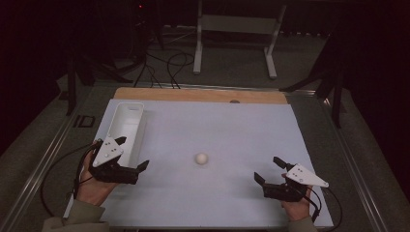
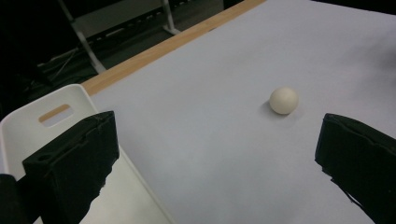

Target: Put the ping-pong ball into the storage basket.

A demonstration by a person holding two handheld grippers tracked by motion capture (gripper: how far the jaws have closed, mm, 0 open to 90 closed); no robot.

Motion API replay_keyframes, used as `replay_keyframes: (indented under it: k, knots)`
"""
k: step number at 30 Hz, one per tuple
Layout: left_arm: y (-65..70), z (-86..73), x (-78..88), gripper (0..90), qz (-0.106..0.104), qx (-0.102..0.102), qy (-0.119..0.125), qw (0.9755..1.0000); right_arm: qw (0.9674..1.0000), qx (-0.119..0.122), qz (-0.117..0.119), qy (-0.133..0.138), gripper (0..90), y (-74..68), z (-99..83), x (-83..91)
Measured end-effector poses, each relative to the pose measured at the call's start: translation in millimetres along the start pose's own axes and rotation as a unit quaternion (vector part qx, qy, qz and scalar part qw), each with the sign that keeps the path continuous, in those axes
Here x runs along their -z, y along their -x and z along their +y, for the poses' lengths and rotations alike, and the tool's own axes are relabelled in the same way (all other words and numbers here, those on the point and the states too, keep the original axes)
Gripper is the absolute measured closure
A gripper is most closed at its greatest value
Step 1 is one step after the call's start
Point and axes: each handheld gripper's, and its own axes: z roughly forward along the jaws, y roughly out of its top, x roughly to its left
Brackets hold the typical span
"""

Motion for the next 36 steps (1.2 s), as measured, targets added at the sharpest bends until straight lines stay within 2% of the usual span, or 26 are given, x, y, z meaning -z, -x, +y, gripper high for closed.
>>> replay_keyframes:
  k: [10,15,23,36]
  knots:
    - [3.5,8.9,-10.8,0.1,-0.015,-0.008,-0.006,0.9998,1.0000,0.000,0.001,-0.001,8.2,-0.4,0.0,-0.1]
    - [4.1,11.3,-15.8,0.1,-0.022,-0.005,-0.007,0.9997,1.0000,0.001,0.002,-0.002,8.2,-0.4,-0.2,-0.4]
    - [10.1,23.3,-23.2,0.1,-0.034,-0.020,-0.014,0.9991,1.0000,0.001,0.002,-0.001,8.1,-0.3,-0.1,-0.2]
    - [9.7,30.8,-41.9,0.1,-0.054,-0.016,-0.026,0.9980,1.0000,0.000,0.003,-0.001,8.2,-0.3,-0.2,-0.3]
